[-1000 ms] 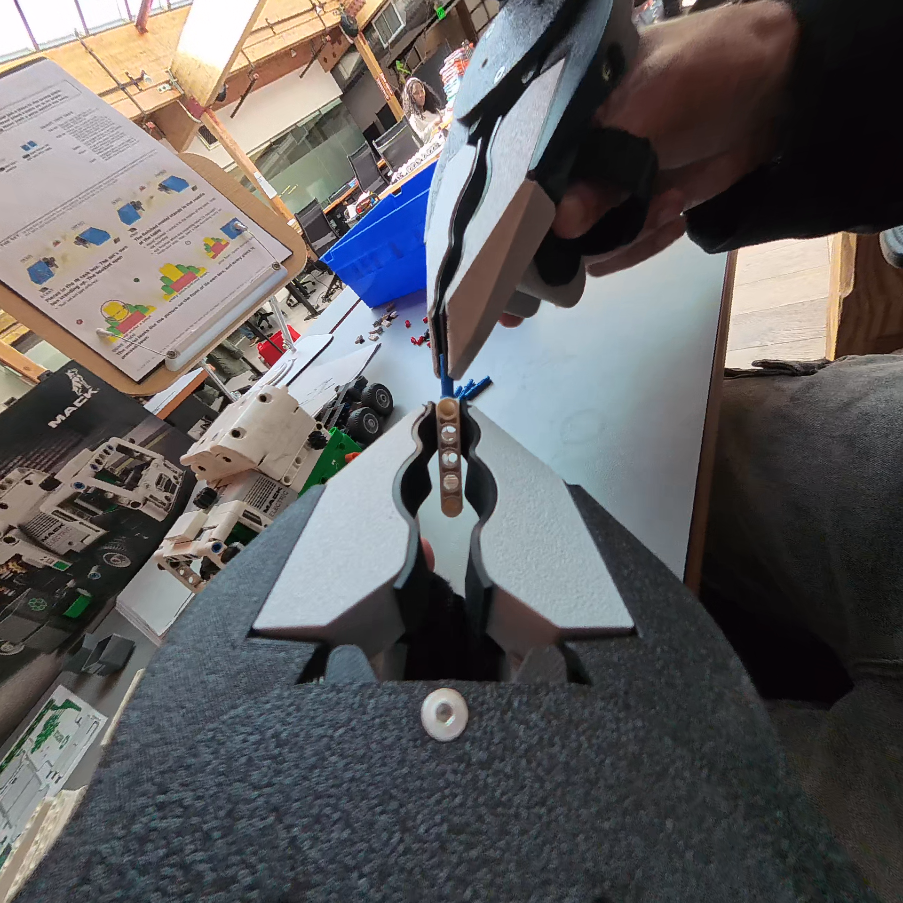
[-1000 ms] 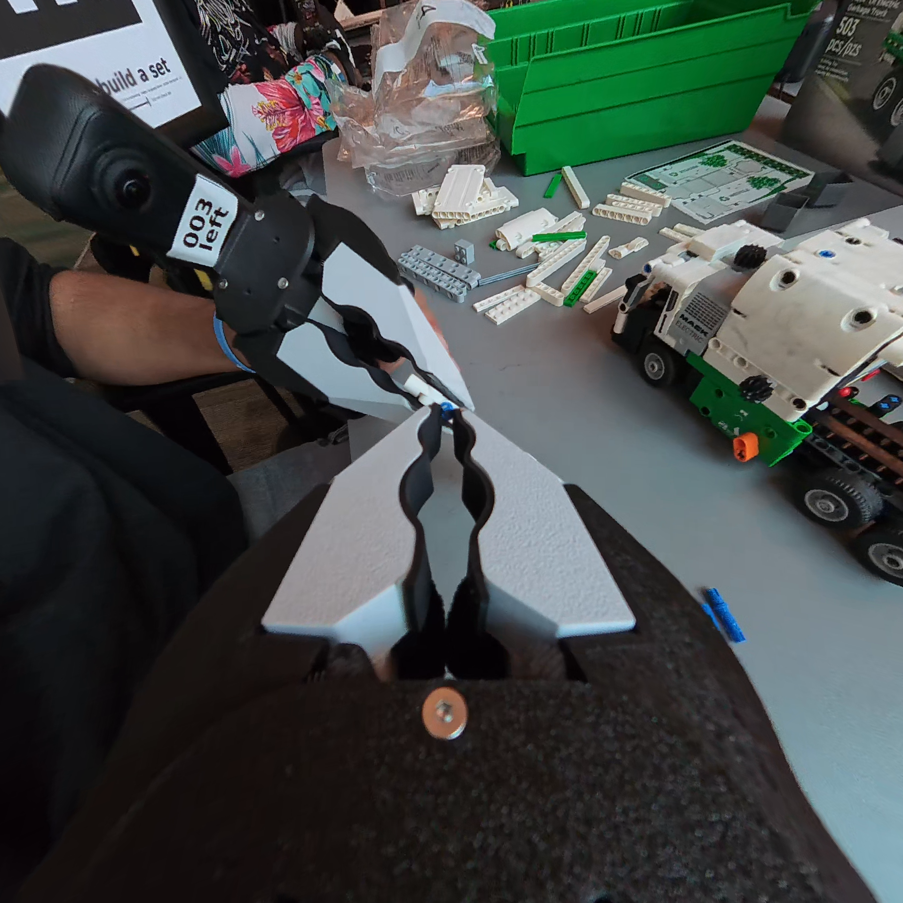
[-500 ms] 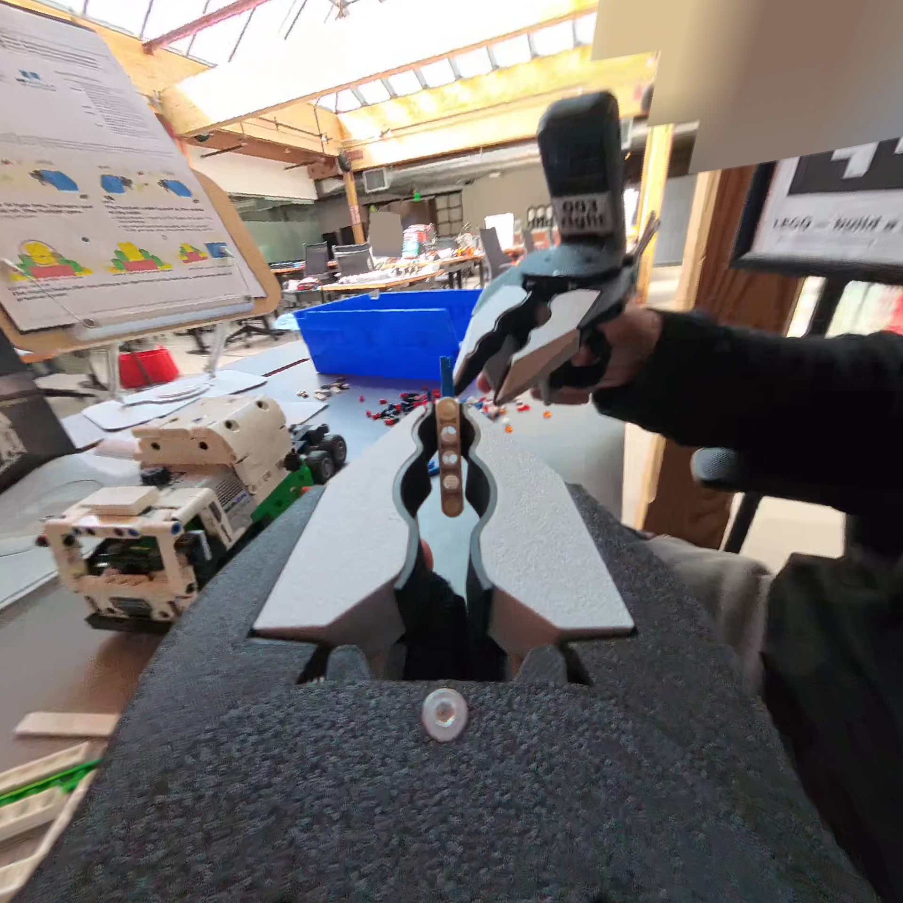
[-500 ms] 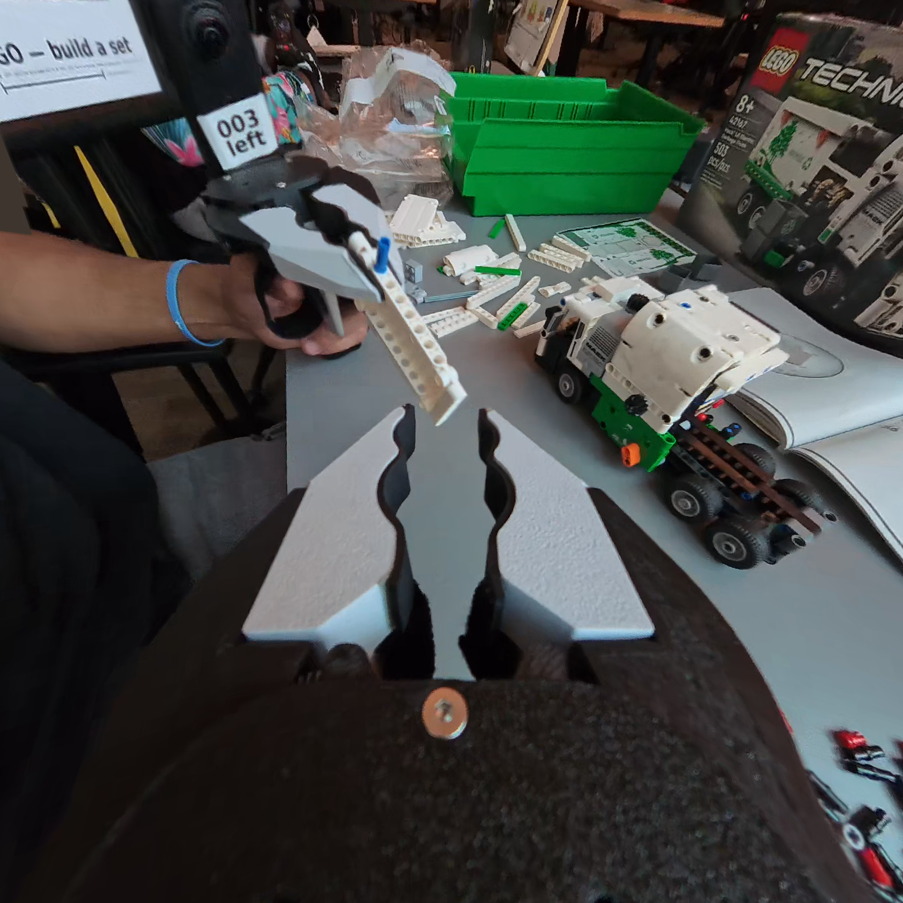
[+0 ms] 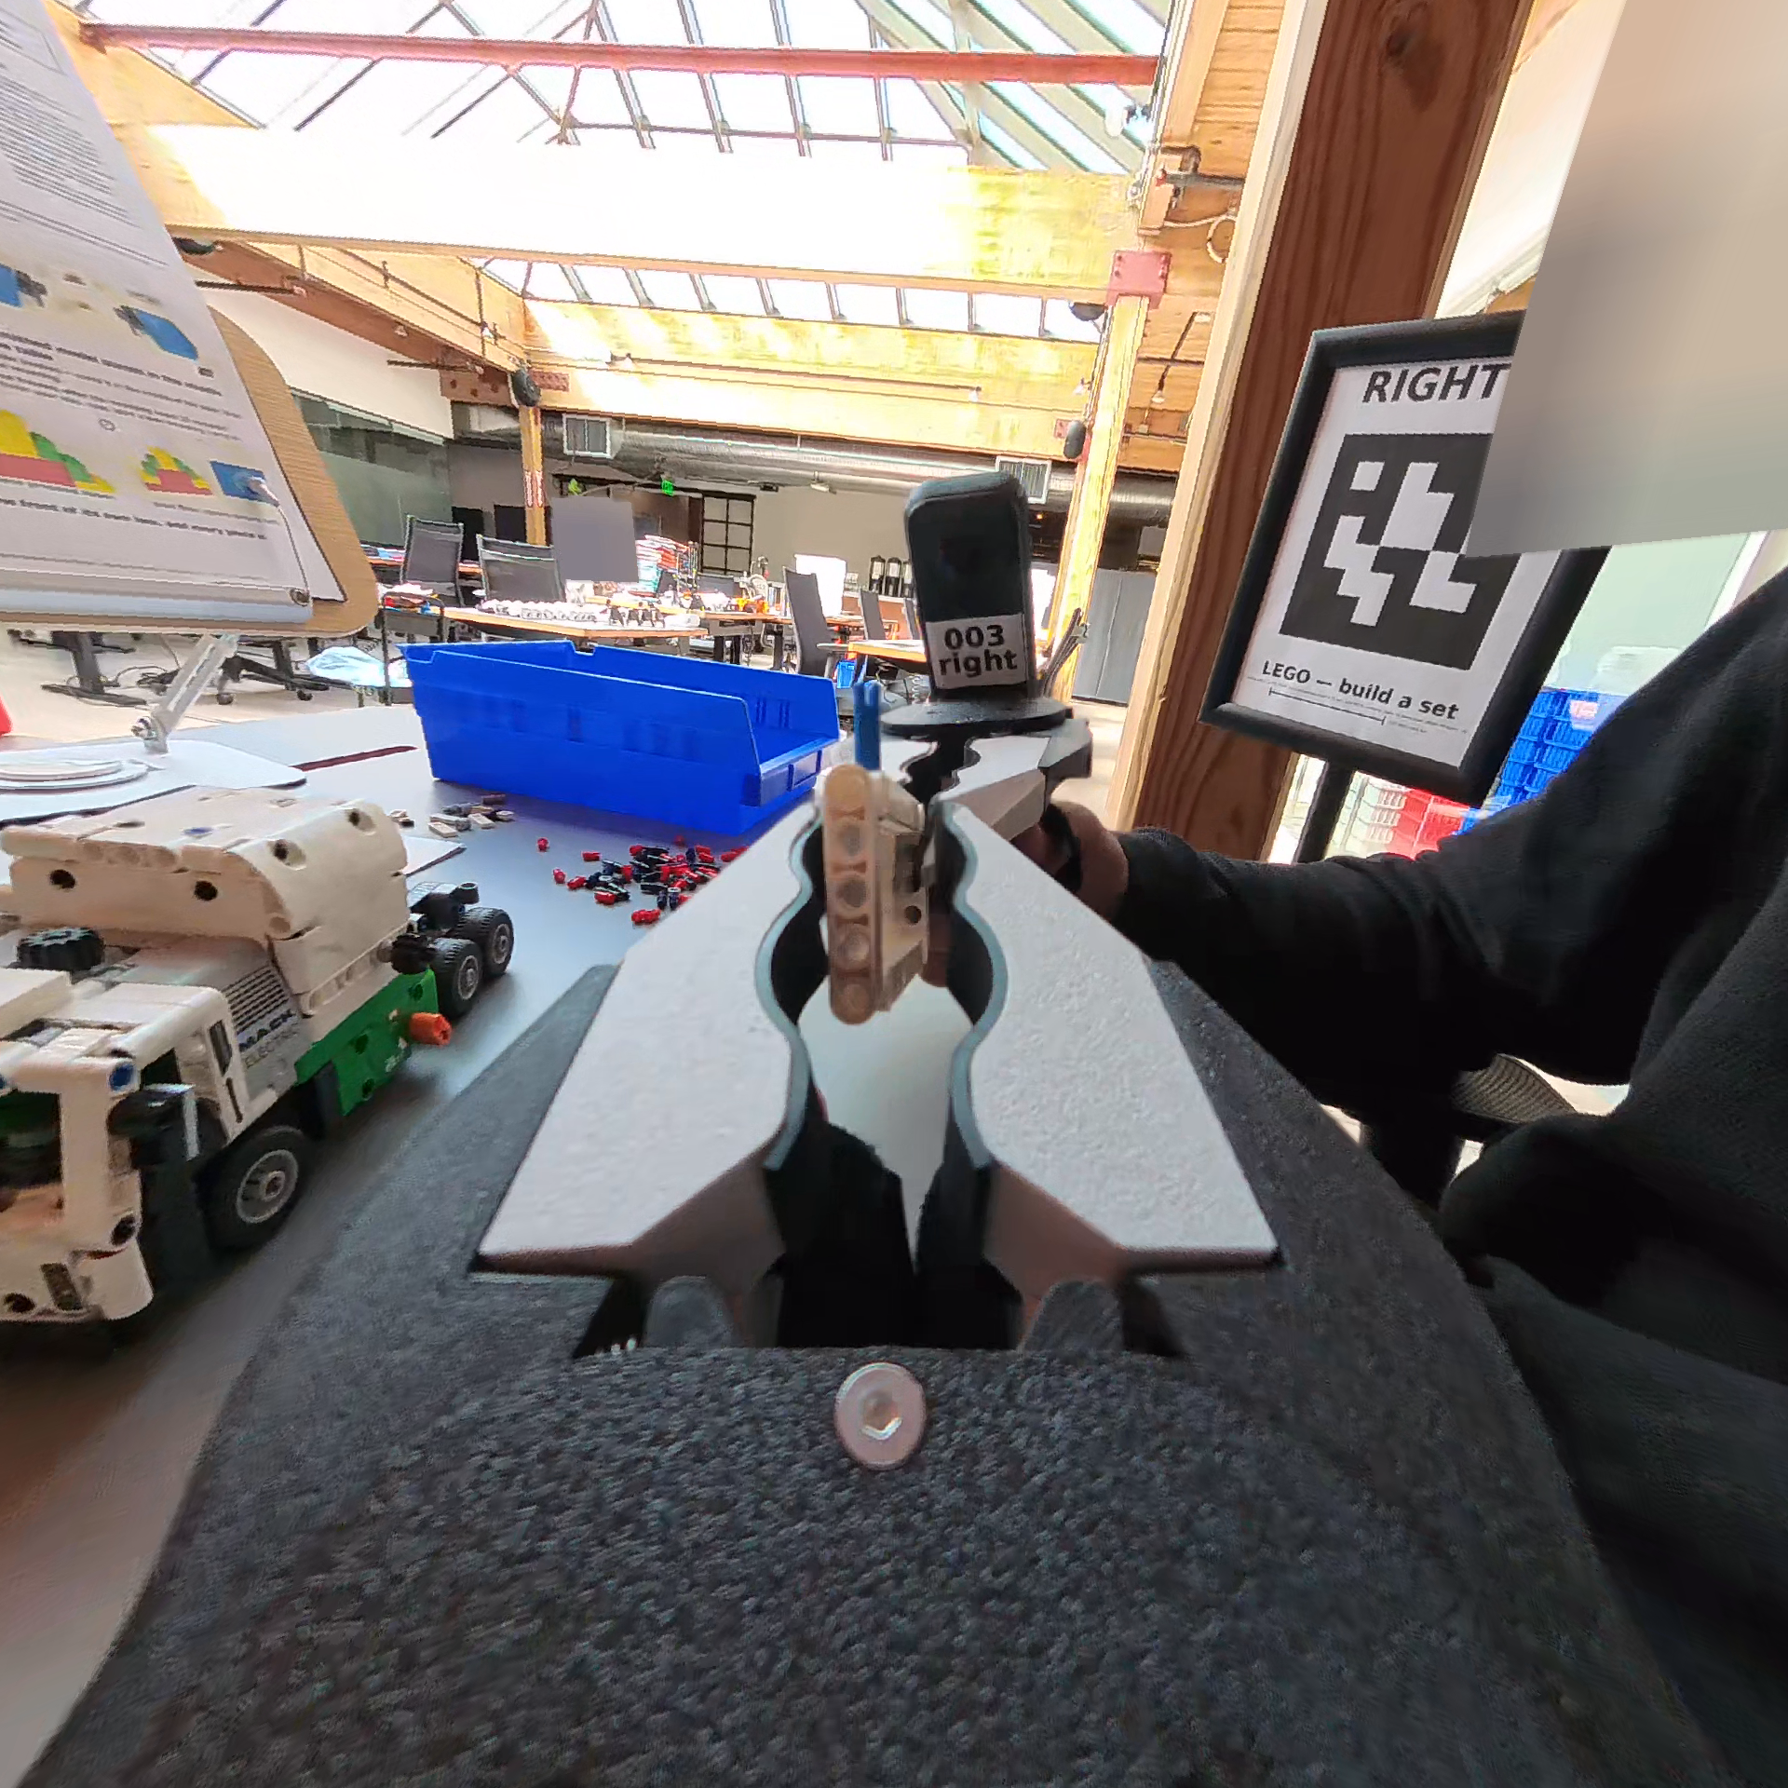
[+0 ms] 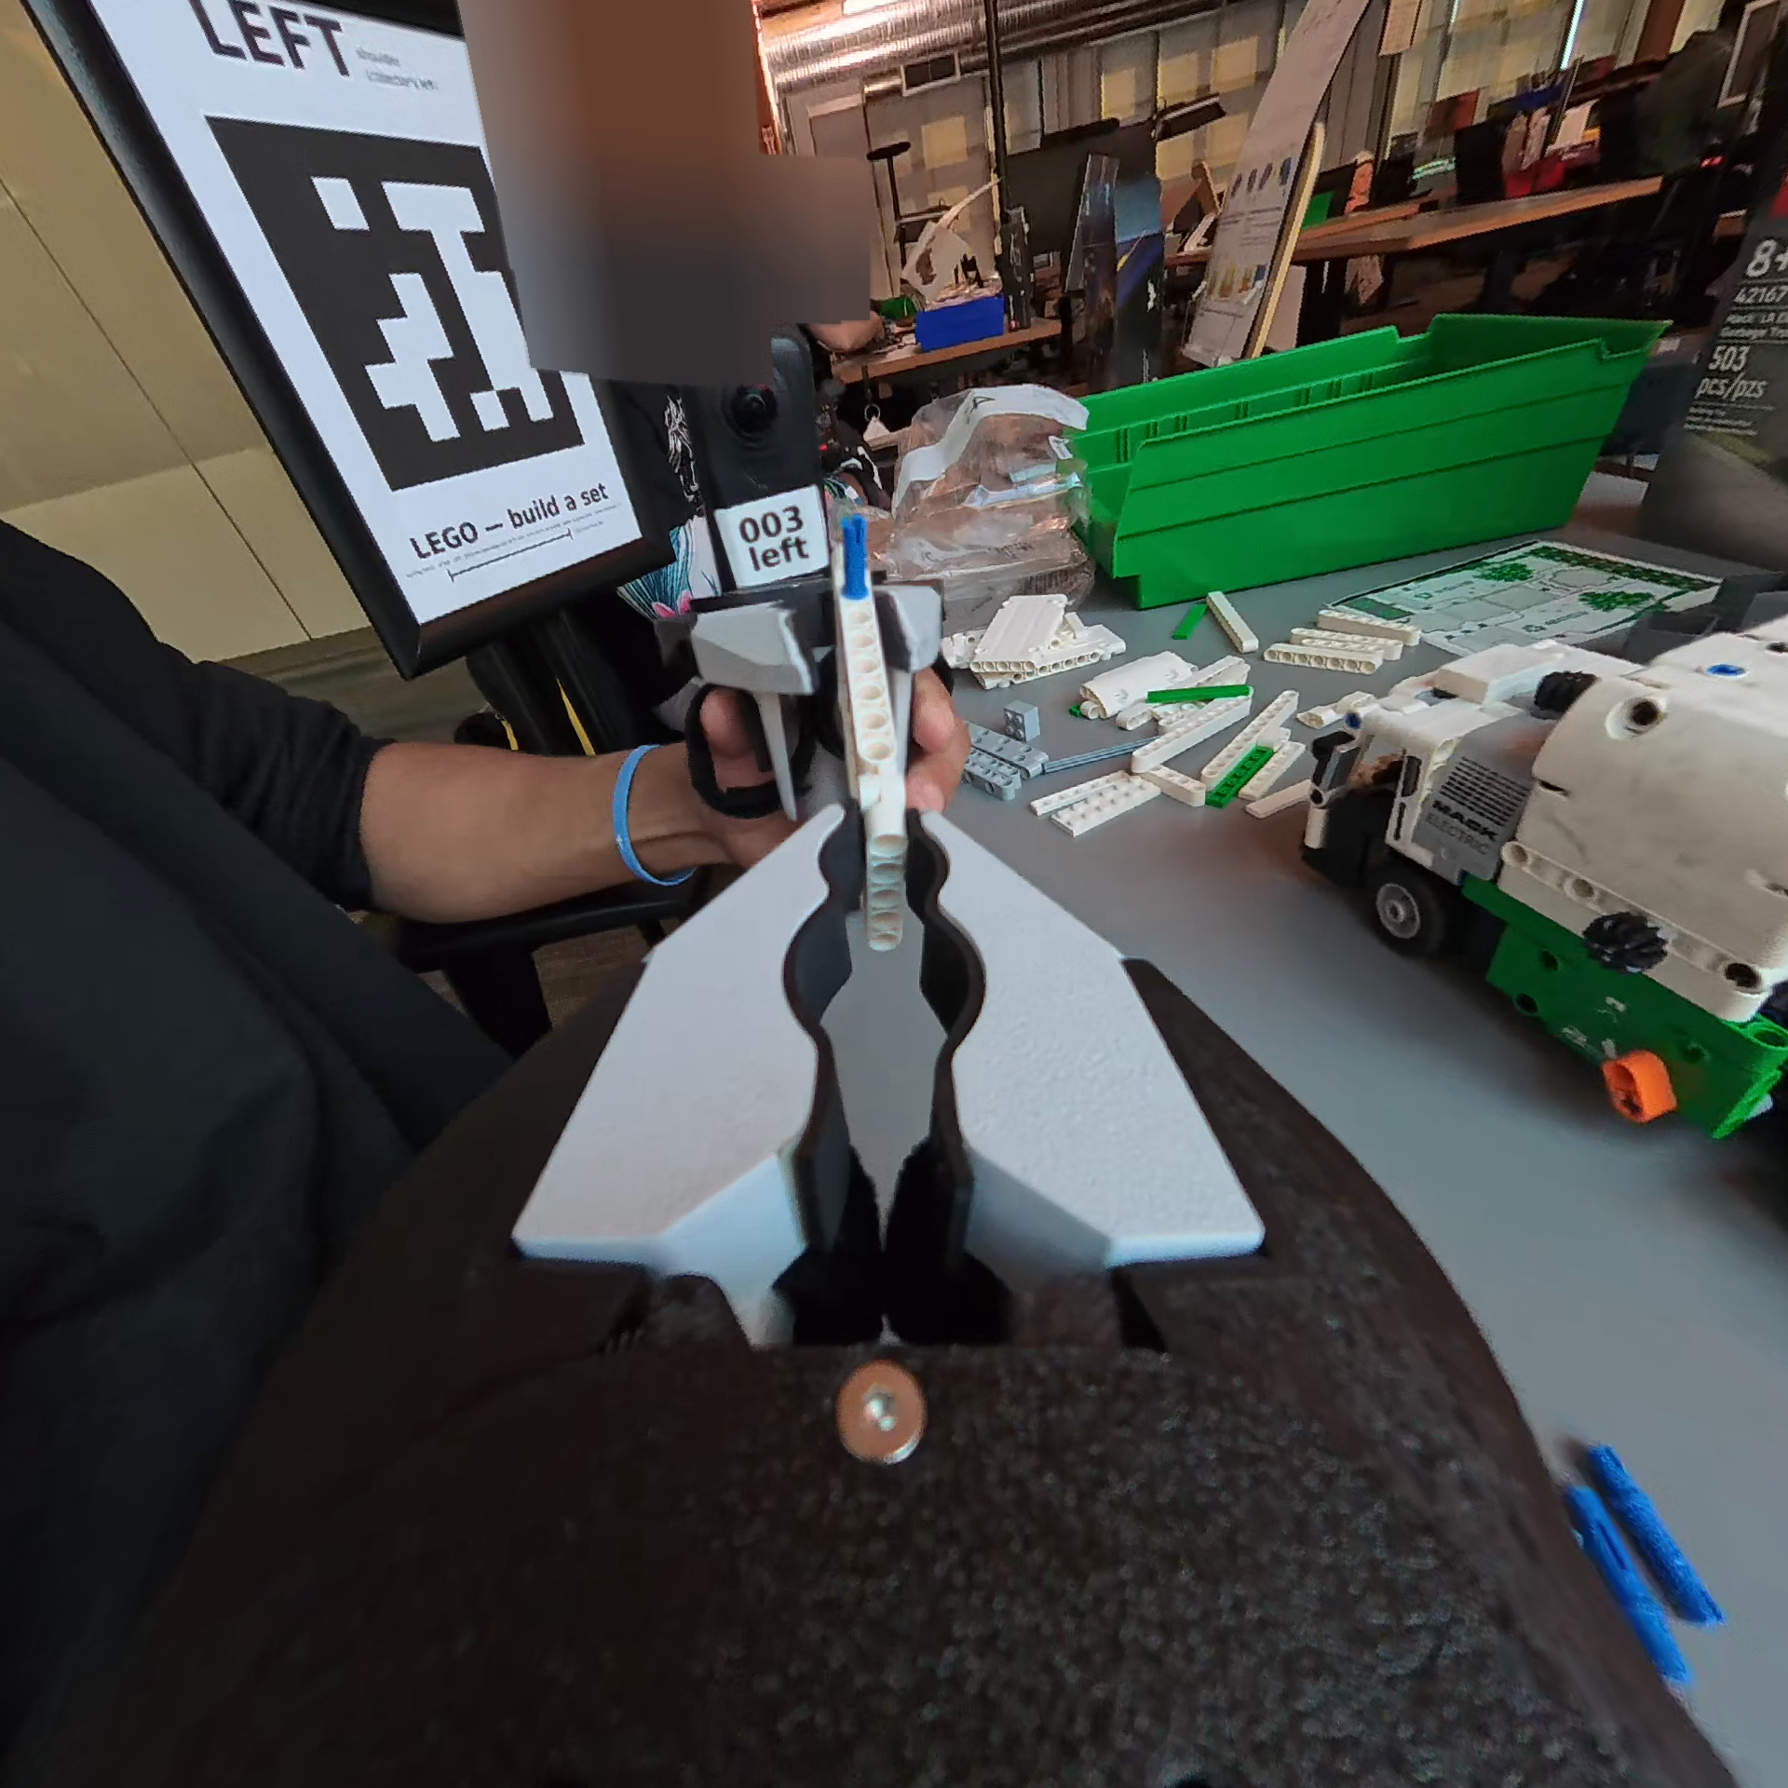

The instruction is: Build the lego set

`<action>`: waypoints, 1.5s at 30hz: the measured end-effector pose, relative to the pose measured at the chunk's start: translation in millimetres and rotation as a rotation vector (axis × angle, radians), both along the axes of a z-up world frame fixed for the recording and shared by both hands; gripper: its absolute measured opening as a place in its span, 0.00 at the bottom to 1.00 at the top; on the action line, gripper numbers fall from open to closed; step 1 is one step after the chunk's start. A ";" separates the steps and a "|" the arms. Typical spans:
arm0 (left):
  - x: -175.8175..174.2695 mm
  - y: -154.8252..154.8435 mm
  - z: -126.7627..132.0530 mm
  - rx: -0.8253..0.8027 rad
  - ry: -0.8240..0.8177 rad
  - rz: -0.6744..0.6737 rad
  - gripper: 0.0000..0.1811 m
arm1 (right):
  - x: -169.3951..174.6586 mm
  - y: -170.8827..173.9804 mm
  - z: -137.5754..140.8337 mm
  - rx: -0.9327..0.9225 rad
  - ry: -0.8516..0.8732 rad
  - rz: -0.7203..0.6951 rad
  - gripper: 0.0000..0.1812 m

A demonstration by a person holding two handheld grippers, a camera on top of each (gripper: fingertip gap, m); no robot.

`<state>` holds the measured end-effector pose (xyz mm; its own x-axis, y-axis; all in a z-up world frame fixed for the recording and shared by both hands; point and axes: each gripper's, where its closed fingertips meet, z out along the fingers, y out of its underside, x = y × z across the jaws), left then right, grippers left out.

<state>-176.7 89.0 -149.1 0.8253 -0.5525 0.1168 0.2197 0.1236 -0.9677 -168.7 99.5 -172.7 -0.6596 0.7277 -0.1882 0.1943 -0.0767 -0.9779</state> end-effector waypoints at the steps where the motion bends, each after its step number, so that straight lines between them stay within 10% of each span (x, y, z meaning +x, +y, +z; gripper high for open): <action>1: 2.0 0.7 -0.9 -0.008 0.003 -0.007 0.11 | -0.9 -3.3 -0.3 0.007 0.002 -0.001 0.04; 38: 16.8 -0.9 -5.4 -0.045 0.020 -0.109 0.03 | -1.1 -19.0 -2.5 0.121 0.004 0.000 0.04; 45: -32.4 4.4 -17.7 -0.077 0.187 0.202 0.03 | 36.2 138.2 -33.6 0.511 -0.274 -0.414 0.11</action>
